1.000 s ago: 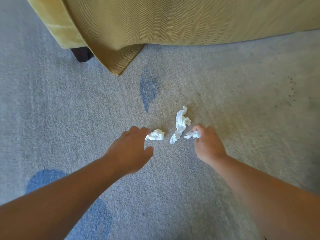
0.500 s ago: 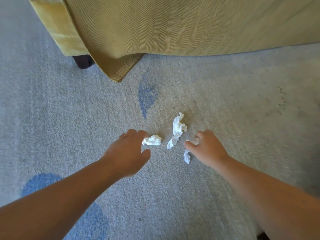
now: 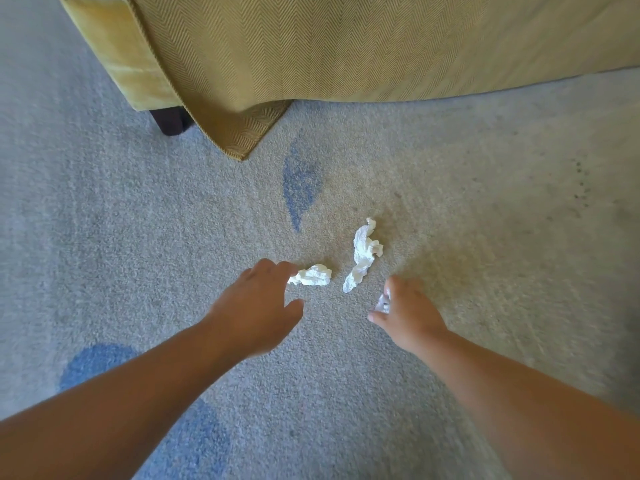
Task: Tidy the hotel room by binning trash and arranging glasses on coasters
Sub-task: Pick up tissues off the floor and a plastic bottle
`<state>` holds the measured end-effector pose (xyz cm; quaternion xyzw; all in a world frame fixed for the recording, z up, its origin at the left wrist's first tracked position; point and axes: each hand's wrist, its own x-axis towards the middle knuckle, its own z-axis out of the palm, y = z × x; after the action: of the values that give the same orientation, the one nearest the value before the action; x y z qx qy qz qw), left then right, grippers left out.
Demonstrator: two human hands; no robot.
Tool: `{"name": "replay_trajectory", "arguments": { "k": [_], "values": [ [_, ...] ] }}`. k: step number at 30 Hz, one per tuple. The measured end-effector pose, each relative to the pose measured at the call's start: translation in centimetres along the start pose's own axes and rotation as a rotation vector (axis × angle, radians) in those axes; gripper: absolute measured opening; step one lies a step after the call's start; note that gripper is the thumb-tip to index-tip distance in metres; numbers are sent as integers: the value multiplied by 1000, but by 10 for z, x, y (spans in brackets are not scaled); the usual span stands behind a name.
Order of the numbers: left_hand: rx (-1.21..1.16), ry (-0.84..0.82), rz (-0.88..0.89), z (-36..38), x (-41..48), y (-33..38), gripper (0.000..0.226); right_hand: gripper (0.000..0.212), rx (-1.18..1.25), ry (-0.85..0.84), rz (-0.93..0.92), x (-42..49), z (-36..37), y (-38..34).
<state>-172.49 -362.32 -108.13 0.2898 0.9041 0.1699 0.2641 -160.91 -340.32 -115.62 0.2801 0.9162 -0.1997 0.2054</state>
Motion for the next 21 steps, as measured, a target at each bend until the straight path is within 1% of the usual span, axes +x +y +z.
{"name": "replay_trajectory", "arguments": {
  "k": [5,7,12,15,17,19,21],
  "values": [
    [2,8,5,-1,-2,-1,53,15,-57,-40,-18,-1,5,-6],
    [1,10,11,-1,-2,-1,53,15,-42,-19,-17,-2,1,-6],
    [-2,30,19,-6,-1,1,51,17,43,96,10,0,-24,1],
    [0,41,17,-8,0,3,51,16,108,110,-22,1,-39,6],
    [-2,42,19,-10,0,4,50,11,163,102,-53,0,-45,6],
    [-3,43,18,-11,-1,4,50,2,124,118,-77,0,-51,2],
    [-2,50,13,-13,-1,4,50,13,82,153,-91,-1,-56,-4]
  ]
}}
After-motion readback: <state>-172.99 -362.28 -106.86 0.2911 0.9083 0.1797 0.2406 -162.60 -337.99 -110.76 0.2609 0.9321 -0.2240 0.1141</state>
